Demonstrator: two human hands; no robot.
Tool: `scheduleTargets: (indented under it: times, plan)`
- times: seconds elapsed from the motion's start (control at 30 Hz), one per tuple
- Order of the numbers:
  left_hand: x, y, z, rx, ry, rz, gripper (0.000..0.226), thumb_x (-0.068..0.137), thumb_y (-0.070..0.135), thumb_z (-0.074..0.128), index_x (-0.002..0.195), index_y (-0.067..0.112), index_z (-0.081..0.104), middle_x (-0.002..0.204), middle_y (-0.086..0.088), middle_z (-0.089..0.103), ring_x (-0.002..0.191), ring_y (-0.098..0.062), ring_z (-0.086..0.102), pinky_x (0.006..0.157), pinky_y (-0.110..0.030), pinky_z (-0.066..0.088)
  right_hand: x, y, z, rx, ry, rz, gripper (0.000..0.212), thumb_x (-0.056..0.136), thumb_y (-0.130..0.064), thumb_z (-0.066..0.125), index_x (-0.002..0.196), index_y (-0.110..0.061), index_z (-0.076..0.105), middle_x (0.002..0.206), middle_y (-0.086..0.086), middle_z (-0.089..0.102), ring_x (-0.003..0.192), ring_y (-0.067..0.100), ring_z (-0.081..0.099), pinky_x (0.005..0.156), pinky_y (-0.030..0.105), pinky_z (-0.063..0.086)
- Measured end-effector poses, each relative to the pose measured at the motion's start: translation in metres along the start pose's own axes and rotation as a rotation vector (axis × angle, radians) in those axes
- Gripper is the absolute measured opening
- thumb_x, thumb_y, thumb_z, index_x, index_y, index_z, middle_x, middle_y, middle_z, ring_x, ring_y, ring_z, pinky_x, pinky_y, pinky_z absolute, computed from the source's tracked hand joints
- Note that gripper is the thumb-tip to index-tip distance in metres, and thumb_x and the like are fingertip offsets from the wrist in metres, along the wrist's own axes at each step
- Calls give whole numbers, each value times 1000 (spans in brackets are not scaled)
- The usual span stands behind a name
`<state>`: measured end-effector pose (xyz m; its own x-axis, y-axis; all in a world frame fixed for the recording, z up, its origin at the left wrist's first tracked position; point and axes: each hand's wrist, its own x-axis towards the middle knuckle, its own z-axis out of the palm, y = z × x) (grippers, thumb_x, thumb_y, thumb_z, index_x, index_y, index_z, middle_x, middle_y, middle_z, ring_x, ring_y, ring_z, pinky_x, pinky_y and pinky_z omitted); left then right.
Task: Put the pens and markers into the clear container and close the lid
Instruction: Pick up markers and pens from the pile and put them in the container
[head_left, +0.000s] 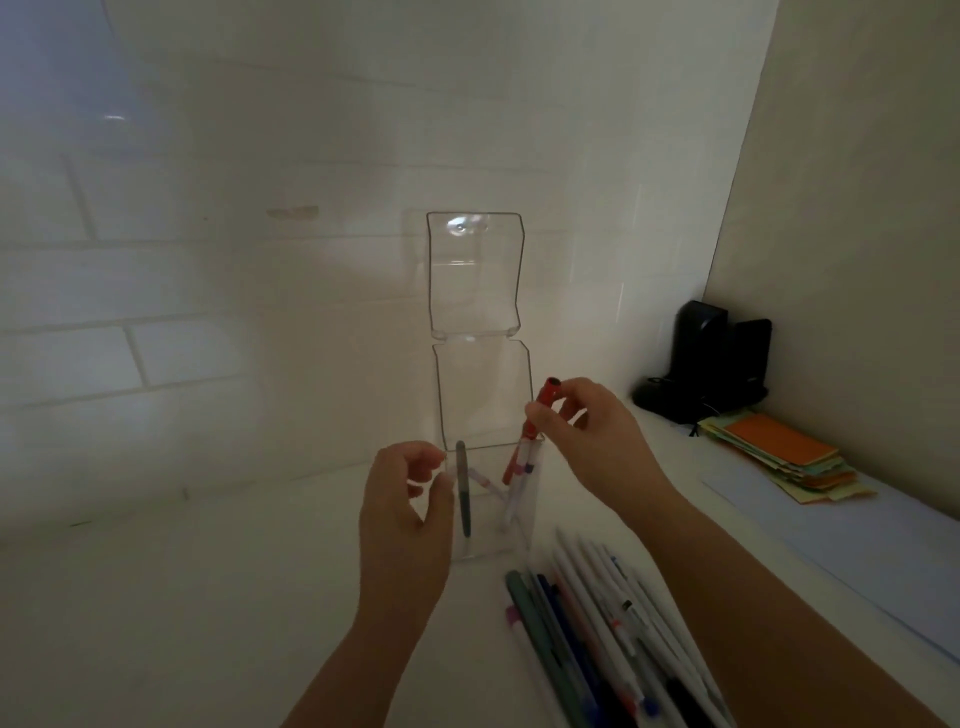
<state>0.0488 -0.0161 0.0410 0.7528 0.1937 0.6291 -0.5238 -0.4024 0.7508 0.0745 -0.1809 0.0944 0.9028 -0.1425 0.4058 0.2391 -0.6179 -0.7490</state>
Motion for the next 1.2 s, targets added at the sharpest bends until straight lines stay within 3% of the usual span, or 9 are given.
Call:
scheduleTargets:
  times: [0.13, 0.27, 0.33, 0.47, 0.6, 0.7, 0.93, 1.07, 1.2]
  plan:
    - [-37, -5, 10, 15, -221, -120, 21, 83, 7, 55, 85, 28, 50, 87, 9, 55, 80, -8, 52, 68, -17, 40, -7, 1, -10, -32, 24, -91, 22, 89, -30, 53, 108, -20, 59, 81, -12, 52, 67, 2, 48, 58, 12, 36]
    - [-57, -3, 21, 27, -347, -155, 30, 85, 14, 55, 81, 41, 43, 89, 16, 51, 82, -4, 50, 68, -16, 44, 2, -5, -6, -80, 29, -107, 20, 89, -26, 54, 105, -16, 62, 73, -14, 51, 64, 1, 47, 59, 11, 36]
    - [-62, -4, 25, 39, -396, -161, 28, 86, 19, 54, 82, 43, 41, 89, 19, 47, 84, -3, 50, 72, -18, 47, 8, -11, 0, -97, 7, -129, 21, 89, -21, 54, 107, -15, 61, 77, -8, 55, 61, 0, 47, 58, 9, 35]
    - [-68, -12, 28, 153, -509, -129, 25, 86, 21, 53, 83, 40, 38, 94, 19, 40, 89, -2, 45, 69, -4, 36, 17, -18, 11, -202, -137, -99, 24, 90, -23, 51, 110, -14, 60, 94, 5, 64, 70, 15, 56, 56, 12, 38]
    - [-68, -17, 29, 198, -542, -153, 15, 85, 25, 53, 89, 31, 40, 100, 9, 43, 93, -8, 46, 77, -11, 35, 18, -25, 12, -245, -122, -144, 20, 91, -22, 48, 105, -18, 62, 91, 2, 68, 70, 17, 62, 65, 27, 50]
    - [-70, -17, 31, 256, -571, -132, 15, 84, 31, 54, 91, 32, 41, 103, 9, 46, 94, -7, 45, 83, -17, 38, 19, -30, 16, -333, -114, -174, 28, 90, -13, 44, 114, -20, 55, 89, 3, 64, 63, 15, 55, 71, 35, 54]
    - [-75, -16, 33, 365, -633, -151, 45, 71, 61, 57, 102, 33, 38, 102, 12, 38, 96, -9, 42, 81, -19, 35, -3, -14, -11, -268, -80, -141, 21, 91, -14, 46, 101, -20, 64, 79, -10, 55, 57, -1, 46, 54, 12, 38]
    - [-74, -13, 33, 214, -662, -263, 63, 75, 39, 65, 126, 26, 30, 126, 5, 37, 106, -8, 48, 90, -18, 41, -49, 20, -30, -408, -292, -47, 14, 88, -27, 52, 98, -25, 63, 76, -13, 54, 63, -4, 48, 58, 9, 35]
    - [-68, -9, 34, 232, -681, -331, 74, 74, 30, 67, 132, 22, 22, 131, 1, 33, 99, -6, 47, 84, -15, 37, -90, 32, -28, -512, -461, 96, 23, 87, -32, 53, 108, -24, 62, 86, -9, 52, 74, 4, 52, 66, 14, 35]
